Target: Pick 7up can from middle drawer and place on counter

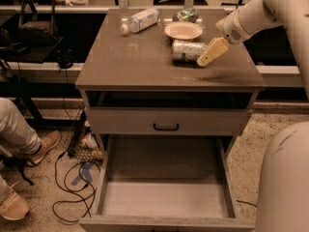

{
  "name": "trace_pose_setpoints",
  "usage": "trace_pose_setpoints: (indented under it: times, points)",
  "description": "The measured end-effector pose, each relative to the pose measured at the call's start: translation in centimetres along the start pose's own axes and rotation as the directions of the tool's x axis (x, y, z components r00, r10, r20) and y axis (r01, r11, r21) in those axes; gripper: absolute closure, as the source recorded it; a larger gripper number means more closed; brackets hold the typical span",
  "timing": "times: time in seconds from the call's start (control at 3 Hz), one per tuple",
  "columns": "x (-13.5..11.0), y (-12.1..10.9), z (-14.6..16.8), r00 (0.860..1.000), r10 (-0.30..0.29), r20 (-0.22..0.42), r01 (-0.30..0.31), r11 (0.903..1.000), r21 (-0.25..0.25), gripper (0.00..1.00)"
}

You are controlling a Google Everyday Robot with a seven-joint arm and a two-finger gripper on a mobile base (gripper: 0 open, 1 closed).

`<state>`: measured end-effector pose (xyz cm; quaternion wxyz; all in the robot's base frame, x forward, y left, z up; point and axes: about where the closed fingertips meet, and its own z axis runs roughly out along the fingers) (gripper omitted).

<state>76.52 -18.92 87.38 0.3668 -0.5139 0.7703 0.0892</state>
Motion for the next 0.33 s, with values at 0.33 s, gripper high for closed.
trace_pose_setpoints:
  times: [0.33]
  points:
    - [2.98,-1.07,-3.83,0.998,0.037,-0.055,-0.034,0.9976,0.061,0.00]
